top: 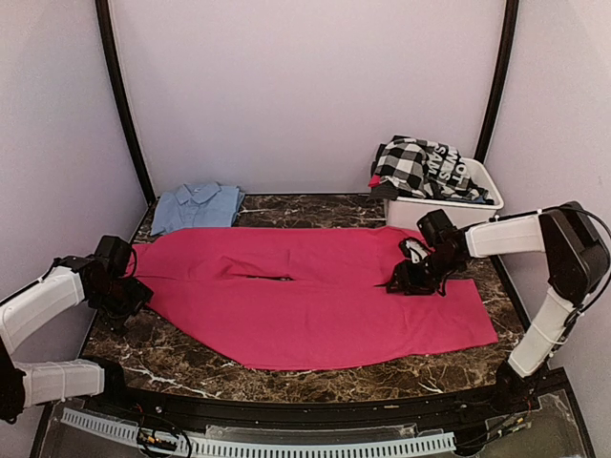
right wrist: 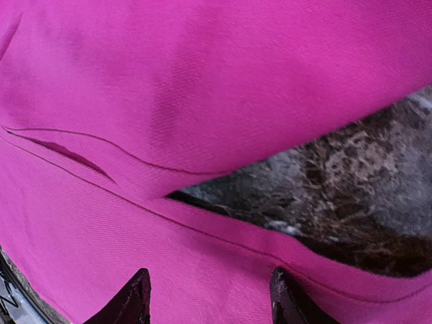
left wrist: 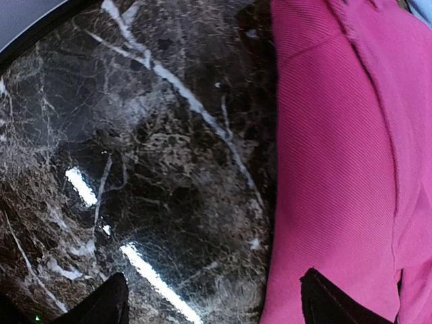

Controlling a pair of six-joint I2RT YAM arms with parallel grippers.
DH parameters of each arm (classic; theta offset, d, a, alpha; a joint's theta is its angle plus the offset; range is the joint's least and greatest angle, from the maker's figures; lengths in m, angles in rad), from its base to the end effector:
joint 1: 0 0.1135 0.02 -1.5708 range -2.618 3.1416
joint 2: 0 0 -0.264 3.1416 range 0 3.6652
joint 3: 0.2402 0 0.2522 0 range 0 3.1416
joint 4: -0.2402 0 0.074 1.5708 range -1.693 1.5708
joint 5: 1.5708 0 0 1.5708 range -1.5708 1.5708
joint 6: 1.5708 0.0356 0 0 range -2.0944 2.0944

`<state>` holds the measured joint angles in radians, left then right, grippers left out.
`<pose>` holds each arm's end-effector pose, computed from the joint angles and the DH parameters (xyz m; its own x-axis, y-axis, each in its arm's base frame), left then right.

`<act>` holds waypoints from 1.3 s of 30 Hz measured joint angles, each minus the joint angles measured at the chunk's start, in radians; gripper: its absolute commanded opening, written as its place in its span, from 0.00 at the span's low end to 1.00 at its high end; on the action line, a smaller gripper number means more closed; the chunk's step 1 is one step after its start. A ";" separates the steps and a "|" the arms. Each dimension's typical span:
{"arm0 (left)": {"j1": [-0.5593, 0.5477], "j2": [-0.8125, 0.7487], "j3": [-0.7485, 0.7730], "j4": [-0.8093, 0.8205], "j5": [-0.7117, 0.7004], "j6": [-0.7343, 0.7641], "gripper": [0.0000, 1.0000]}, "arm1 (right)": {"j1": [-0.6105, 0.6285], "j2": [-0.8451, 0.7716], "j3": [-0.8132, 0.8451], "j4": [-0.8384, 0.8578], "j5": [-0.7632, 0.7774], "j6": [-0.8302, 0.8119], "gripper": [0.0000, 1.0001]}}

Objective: Fold and stack the mixed laundry pile
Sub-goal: Smooth out the flattened T-shirt at the center of the board.

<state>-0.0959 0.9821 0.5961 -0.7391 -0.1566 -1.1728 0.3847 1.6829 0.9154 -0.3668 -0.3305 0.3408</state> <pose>0.1697 -0.0108 0.1979 -0.3736 -0.8788 -0.2968 -0.8172 0.4632 -0.3429 0.2858 0.1282 0.1514 -0.9528 -0.0447 -0.3002 -0.1736 0.8915 0.4185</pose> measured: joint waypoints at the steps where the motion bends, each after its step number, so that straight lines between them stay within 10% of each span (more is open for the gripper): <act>1: 0.008 0.004 -0.019 0.016 -0.003 -0.003 0.82 | -0.001 -0.007 0.000 -0.015 0.019 -0.006 0.55; 19: 0.034 0.077 -0.127 0.443 -0.080 0.001 0.63 | 0.424 -0.192 0.069 0.122 0.090 -0.080 0.68; 39: 0.151 0.164 -0.142 0.514 -0.019 -0.019 0.63 | 0.914 0.457 0.663 0.195 0.237 -0.229 0.64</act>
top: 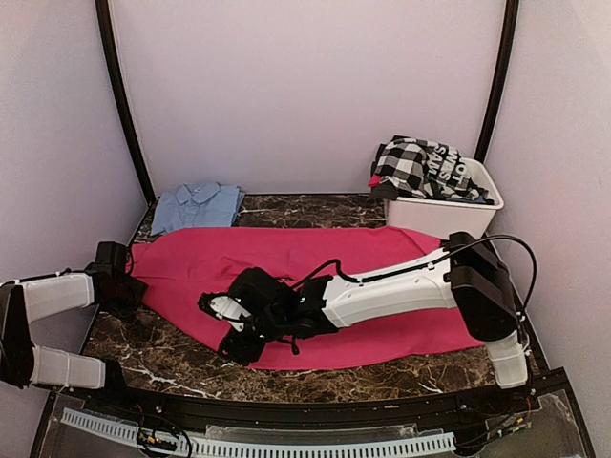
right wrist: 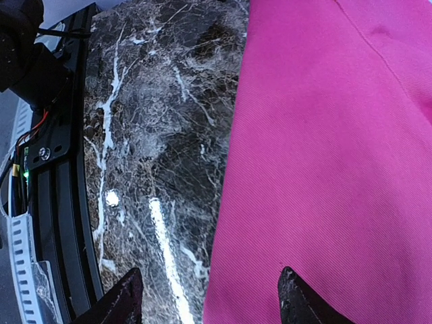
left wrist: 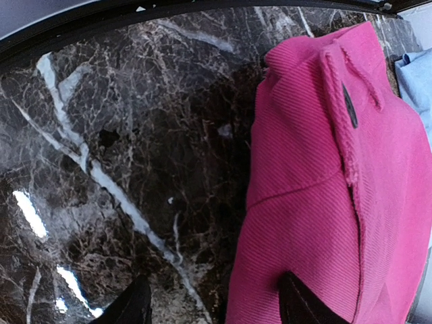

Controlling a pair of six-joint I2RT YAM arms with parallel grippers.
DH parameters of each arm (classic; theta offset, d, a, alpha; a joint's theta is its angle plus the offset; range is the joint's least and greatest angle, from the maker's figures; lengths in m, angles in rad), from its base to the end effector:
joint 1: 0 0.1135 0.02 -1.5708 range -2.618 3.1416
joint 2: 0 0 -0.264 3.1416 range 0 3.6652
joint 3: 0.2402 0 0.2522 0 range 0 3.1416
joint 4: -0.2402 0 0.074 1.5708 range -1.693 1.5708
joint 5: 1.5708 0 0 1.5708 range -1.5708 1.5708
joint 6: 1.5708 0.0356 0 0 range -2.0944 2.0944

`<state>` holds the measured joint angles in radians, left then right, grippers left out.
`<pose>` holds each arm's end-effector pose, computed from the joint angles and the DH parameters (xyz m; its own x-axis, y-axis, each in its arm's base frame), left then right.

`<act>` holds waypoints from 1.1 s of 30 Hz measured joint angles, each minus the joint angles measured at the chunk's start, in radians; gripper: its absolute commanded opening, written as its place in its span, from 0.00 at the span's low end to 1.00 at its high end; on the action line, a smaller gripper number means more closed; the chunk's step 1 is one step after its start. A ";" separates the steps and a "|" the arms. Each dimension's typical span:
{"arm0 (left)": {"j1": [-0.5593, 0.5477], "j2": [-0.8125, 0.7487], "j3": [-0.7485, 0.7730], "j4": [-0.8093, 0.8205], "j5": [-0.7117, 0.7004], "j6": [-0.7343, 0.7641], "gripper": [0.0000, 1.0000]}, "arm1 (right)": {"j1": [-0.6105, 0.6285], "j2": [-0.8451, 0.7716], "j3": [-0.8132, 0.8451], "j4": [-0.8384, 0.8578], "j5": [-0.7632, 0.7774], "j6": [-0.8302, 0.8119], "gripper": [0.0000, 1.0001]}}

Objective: Fold and stack the mixed laundry pile
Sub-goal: Smooth out the flattened T-shirt at the center of the board.

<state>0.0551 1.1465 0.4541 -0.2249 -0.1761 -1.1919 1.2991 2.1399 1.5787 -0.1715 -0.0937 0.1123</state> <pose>0.2038 0.0175 0.1573 -0.1441 -0.9240 -0.3541 -0.7959 0.3208 -0.5134 0.1264 0.4661 0.1831 -0.2880 -0.6178 -0.7317 -0.9515 0.2711 0.1455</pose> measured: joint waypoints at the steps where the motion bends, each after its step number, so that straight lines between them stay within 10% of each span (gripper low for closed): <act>1: 0.006 0.008 0.000 -0.003 0.004 0.003 0.63 | 0.007 0.026 0.032 -0.010 0.000 0.000 0.64; 14: 0.025 0.052 0.003 0.027 0.030 0.054 0.54 | 0.030 0.247 0.265 -0.145 0.082 -0.030 0.60; 24: 0.026 0.052 0.027 0.043 0.032 0.091 0.08 | 0.030 0.282 0.330 -0.201 0.181 -0.041 0.00; 33: 0.026 -0.111 0.045 -0.041 0.045 0.185 0.00 | 0.032 0.192 0.227 -0.148 0.117 -0.048 0.00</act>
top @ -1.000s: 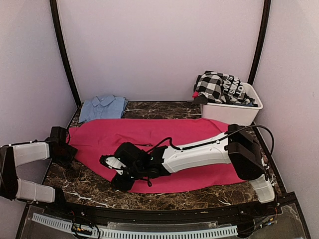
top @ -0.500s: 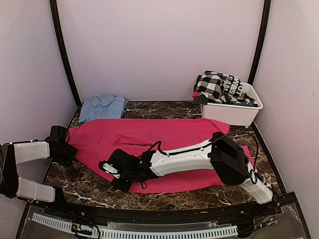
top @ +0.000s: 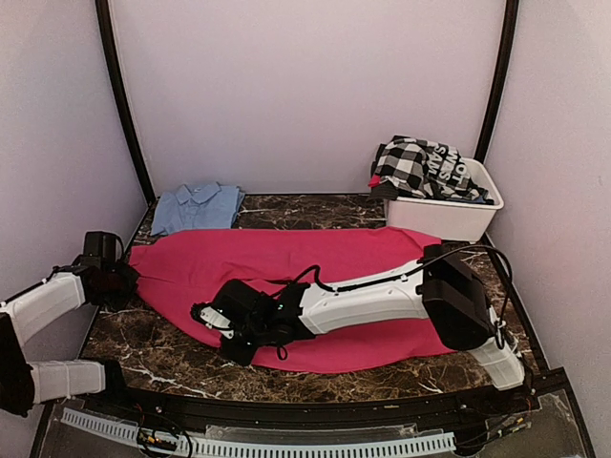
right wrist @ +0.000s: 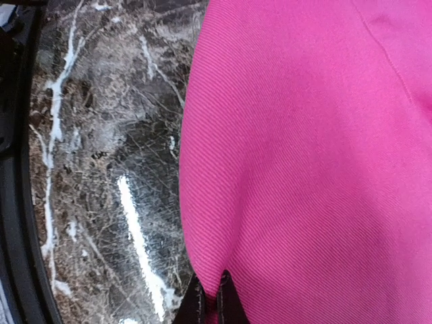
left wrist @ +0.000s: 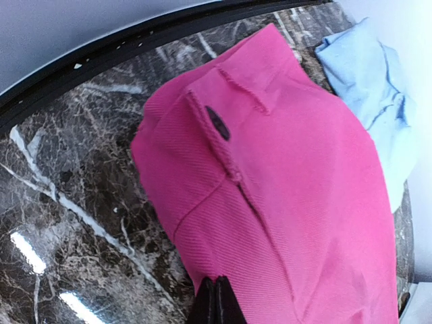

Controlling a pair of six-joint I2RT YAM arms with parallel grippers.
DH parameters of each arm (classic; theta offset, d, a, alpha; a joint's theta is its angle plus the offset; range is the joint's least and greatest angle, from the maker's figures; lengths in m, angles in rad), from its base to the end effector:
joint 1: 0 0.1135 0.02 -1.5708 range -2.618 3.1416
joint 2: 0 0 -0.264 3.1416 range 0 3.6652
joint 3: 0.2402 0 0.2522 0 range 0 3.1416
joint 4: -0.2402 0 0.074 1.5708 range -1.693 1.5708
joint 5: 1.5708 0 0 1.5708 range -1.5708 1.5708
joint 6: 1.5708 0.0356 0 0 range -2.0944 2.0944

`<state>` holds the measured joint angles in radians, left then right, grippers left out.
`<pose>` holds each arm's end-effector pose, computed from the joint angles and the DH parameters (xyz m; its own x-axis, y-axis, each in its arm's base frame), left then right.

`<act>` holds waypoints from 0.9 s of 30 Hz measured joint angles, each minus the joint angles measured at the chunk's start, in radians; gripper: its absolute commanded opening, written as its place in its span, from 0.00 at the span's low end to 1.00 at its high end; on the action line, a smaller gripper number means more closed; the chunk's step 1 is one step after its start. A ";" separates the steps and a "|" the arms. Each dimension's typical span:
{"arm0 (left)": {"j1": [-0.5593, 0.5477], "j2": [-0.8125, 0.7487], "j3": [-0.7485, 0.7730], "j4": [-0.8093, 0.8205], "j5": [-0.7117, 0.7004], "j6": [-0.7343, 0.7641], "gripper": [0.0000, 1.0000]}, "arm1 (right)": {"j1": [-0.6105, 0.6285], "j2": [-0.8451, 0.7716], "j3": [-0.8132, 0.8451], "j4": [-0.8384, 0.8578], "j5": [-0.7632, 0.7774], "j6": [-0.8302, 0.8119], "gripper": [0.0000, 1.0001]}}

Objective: Fold and stack the mixed laundry pile
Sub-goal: Smooth out the flattened T-shirt at the center of the board.

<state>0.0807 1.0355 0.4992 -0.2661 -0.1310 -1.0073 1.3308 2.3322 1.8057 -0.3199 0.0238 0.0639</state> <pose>0.2015 0.0210 0.1884 -0.2388 -0.8602 -0.4506 -0.6969 0.4749 -0.5374 0.1236 0.5017 0.1513 -0.2394 -0.7098 -0.6625 -0.9540 0.2989 0.0245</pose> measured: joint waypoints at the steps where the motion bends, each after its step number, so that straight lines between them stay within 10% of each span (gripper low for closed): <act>1: 0.000 -0.023 0.011 -0.017 0.006 0.013 0.00 | 0.000 -0.023 -0.019 0.009 -0.008 0.001 0.00; 8: -0.014 0.000 0.167 -0.074 0.075 0.103 0.00 | -0.053 -0.190 -0.128 0.089 -0.130 0.037 0.00; 16: -0.150 0.429 0.540 -0.087 0.125 0.214 0.01 | -0.278 -0.243 -0.259 0.182 -0.378 0.109 0.00; 21: -0.178 0.660 0.716 -0.082 0.151 0.269 0.37 | -0.384 -0.180 -0.238 0.183 -0.456 0.137 0.00; 27: -0.168 0.496 0.568 -0.087 0.125 0.275 0.75 | -0.388 -0.084 -0.231 0.169 -0.494 0.173 0.00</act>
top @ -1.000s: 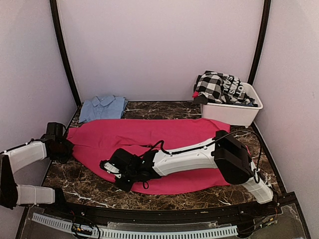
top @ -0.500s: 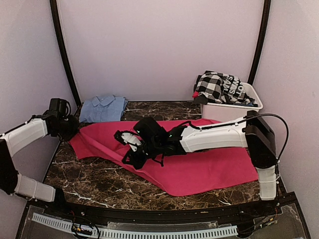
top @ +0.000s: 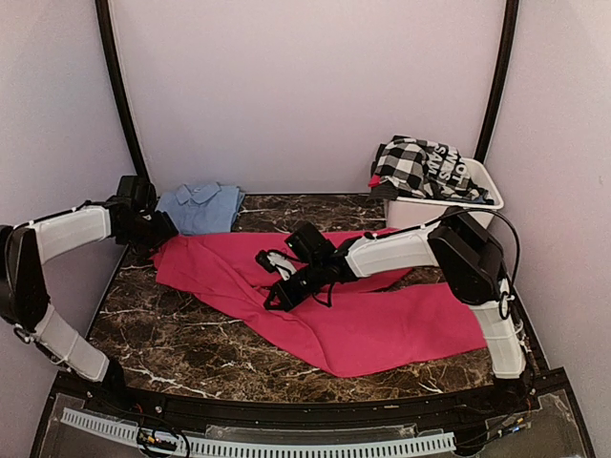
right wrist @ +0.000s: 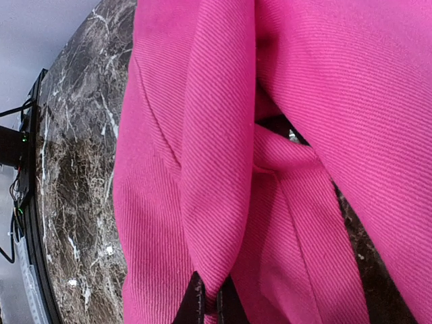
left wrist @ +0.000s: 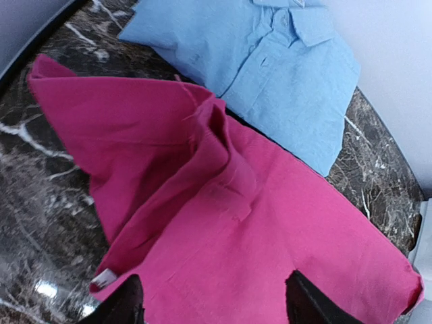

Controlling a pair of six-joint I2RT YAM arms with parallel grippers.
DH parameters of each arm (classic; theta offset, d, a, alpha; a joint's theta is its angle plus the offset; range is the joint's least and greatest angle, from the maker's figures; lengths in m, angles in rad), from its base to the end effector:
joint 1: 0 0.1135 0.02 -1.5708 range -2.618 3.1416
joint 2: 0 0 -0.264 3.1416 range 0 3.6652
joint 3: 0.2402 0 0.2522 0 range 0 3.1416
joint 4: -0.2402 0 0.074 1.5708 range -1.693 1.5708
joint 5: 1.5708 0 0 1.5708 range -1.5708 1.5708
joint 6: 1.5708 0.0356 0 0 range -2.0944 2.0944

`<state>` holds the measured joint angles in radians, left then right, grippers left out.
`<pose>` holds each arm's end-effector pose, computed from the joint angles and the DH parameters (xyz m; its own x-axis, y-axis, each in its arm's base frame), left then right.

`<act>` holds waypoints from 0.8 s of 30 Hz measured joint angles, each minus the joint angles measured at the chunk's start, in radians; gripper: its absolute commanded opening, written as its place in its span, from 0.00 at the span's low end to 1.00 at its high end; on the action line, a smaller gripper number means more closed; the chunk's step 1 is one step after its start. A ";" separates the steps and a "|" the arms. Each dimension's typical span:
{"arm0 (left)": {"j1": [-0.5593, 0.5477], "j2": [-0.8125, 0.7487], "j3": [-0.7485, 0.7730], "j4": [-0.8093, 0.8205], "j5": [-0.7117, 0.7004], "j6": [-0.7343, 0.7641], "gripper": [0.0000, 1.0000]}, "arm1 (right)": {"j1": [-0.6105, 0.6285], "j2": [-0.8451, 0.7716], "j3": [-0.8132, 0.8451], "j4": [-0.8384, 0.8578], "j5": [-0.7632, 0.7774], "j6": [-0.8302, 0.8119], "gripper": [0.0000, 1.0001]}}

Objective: Fold and stack the mixed laundry pile
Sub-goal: Smooth out the flattened T-shirt at the center of the board.

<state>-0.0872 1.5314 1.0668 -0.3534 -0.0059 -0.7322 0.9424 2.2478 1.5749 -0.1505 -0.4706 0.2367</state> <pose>0.3292 -0.0286 0.2412 -0.5962 -0.6189 -0.5113 -0.4242 0.7836 -0.4538 0.2728 0.4028 0.1360 -0.6307 -0.5124 -0.5828 -0.7759 0.4061 0.4827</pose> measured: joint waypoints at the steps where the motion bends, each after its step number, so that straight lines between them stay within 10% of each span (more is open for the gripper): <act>1: 0.001 -0.074 -0.052 0.002 -0.008 -0.005 0.77 | 0.000 0.007 0.000 0.000 -0.003 0.006 0.00; 6: 0.023 -0.336 -0.250 0.023 -0.012 -0.032 0.77 | -0.005 0.019 -0.004 0.014 -0.019 0.032 0.00; 17: 0.083 -0.131 -0.372 0.156 0.076 -0.087 0.66 | -0.007 0.019 -0.006 0.020 -0.032 0.040 0.00; 21: 0.083 -0.083 -0.372 0.222 0.075 -0.103 0.48 | -0.007 0.019 -0.006 0.020 -0.035 0.043 0.00; 24: 0.083 -0.048 -0.372 0.253 0.072 -0.122 0.12 | -0.007 0.019 -0.006 0.021 -0.042 0.047 0.00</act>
<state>-0.0044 1.4834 0.6952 -0.1005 0.0666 -0.8543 0.9356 2.2665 1.5684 -0.1299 -0.5129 0.2836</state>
